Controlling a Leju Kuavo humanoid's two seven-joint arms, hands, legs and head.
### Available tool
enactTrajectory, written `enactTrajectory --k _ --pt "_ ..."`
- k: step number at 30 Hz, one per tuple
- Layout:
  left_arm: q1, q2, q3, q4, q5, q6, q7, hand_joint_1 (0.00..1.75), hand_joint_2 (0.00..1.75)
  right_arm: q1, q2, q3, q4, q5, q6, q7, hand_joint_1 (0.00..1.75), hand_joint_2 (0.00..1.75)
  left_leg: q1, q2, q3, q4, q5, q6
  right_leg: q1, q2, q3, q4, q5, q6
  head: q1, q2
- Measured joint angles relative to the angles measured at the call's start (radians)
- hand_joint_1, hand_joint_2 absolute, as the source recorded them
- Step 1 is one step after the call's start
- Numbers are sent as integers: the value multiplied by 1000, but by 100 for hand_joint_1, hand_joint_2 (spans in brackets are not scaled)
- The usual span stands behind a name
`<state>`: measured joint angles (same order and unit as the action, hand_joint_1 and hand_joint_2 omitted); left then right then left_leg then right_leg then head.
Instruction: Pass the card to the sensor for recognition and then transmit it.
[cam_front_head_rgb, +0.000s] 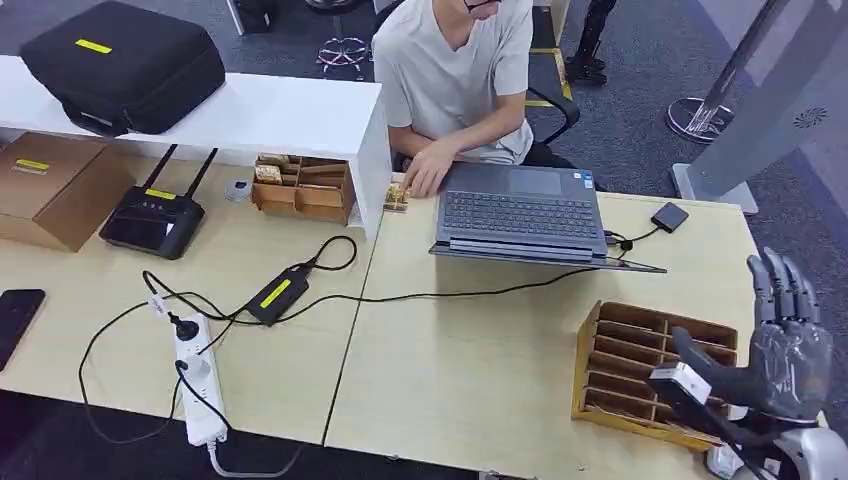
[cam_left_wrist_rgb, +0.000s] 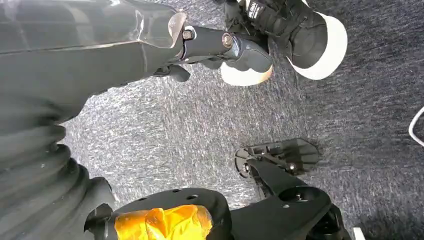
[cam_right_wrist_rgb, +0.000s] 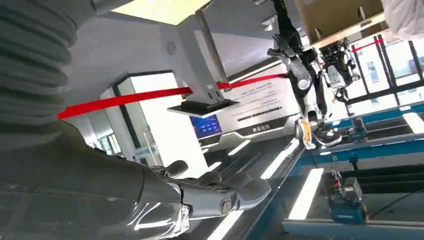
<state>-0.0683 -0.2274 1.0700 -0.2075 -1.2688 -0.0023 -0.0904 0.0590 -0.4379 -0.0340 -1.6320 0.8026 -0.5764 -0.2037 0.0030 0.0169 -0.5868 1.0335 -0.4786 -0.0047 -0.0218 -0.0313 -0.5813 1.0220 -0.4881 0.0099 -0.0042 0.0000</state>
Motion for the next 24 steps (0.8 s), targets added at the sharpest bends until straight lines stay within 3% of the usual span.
enactTrajectory --k 13,14,19,24 --pt "0 -1 16 0 18 6 4 0 175 133 33 -124 -45 -19 -5 -27 0 175 0 1 0 0 0 0 0 1 0 0 0 0 0 0" --pt "0 -1 16 0 18 6 4 0 175 138 35 -128 -48 -19 -5 -28 0 0 0 1 0 0 0 0 0 1 0 0 0 0 0 0" --pt "0 -1 26 0 29 8 5 0 175 162 55 -158 -58 -26 10 -37 0 0 0 1 1 0 0 0 0 0 0 0 0 0 0 0" --pt "0 -2 40 0 45 13 5 0 175 228 128 -227 -79 -72 22 -156 0 0 0 1 1 0 0 0 0 1 0 0 0 0 0 0"
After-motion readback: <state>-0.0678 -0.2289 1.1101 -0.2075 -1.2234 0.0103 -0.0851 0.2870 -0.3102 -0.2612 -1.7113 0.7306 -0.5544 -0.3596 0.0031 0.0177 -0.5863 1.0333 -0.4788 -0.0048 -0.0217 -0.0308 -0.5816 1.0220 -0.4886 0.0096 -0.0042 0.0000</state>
